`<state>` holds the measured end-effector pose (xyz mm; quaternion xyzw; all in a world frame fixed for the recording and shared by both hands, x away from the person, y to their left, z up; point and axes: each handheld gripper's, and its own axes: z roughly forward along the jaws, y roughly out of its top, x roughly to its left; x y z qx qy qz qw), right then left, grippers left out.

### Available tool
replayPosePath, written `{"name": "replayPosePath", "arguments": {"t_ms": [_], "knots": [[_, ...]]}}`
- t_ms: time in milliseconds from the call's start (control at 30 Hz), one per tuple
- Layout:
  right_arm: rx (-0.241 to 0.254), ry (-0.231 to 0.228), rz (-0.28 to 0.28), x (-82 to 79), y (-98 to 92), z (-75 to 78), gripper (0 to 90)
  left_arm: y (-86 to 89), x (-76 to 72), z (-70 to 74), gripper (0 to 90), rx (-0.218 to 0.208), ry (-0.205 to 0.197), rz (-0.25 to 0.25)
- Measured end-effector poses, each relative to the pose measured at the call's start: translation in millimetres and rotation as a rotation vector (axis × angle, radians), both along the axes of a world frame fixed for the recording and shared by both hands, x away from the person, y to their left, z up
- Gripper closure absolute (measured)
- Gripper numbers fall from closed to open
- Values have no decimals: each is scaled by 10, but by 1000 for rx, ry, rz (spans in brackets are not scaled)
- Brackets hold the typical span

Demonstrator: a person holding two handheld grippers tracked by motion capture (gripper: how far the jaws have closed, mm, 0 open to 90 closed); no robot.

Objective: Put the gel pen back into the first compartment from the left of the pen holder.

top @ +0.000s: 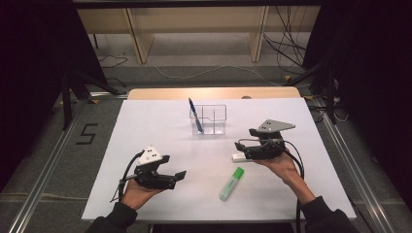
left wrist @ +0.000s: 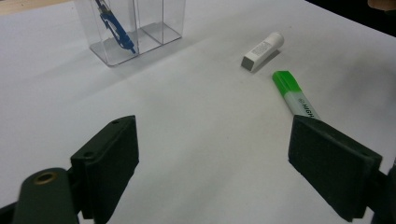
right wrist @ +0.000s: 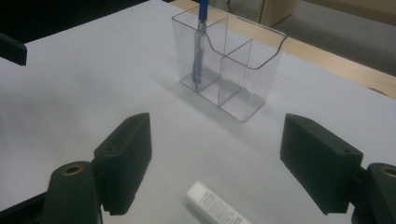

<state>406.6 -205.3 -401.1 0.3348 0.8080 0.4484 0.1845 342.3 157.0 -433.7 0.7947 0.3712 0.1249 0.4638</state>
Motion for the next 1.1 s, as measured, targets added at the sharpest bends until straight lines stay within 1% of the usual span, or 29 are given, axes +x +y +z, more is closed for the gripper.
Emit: {"name": "replayPosePath", "arguments": {"t_ms": [133,200,300,433,500,567,667,767,900,967,1100], "knots": [[0,2,1,-37,-21,-19,258,-29,17,14,159,15,20,-3],[-4,1,-1,-51,-35,-28,258,-50,23,18,159,29,33,-8],[3,4,-5,-78,-54,-37,258,-89,42,23,159,53,51,9],[5,-3,-4,-105,-80,-51,258,-134,67,43,159,66,72,9],[5,6,-11,-120,-92,-52,258,-155,74,56,159,73,83,5],[13,-4,-10,-127,-109,-59,258,-174,79,62,159,82,90,4],[16,-1,-17,-149,-129,-65,258,-215,88,65,160,96,113,7],[26,-4,-20,-168,-144,-67,259,-256,99,63,159,112,125,-3],[30,-7,-19,-200,-155,-75,260,-316,110,72,160,121,138,-13],[28,-9,-20,-212,-156,-80,260,-343,118,74,159,115,145,-15],[29,-9,-20,-234,-165,-87,260,-400,131,76,159,129,161,-27]]}}
